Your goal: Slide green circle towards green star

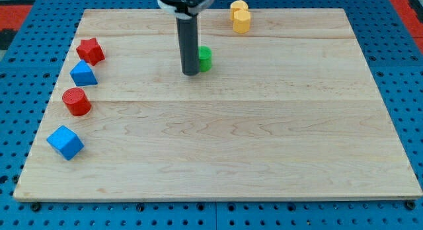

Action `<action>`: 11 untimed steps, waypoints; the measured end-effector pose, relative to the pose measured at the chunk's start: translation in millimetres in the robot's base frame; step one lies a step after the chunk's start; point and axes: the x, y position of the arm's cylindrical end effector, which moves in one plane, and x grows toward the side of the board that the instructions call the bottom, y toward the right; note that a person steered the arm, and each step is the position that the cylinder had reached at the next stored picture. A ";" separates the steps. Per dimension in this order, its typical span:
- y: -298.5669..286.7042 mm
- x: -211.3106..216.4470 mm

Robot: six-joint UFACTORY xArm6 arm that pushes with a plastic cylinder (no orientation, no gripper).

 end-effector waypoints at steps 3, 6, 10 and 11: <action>33.3 25.6; 62.7 -26.2; 48.0 -12.0; 3.8 -14.1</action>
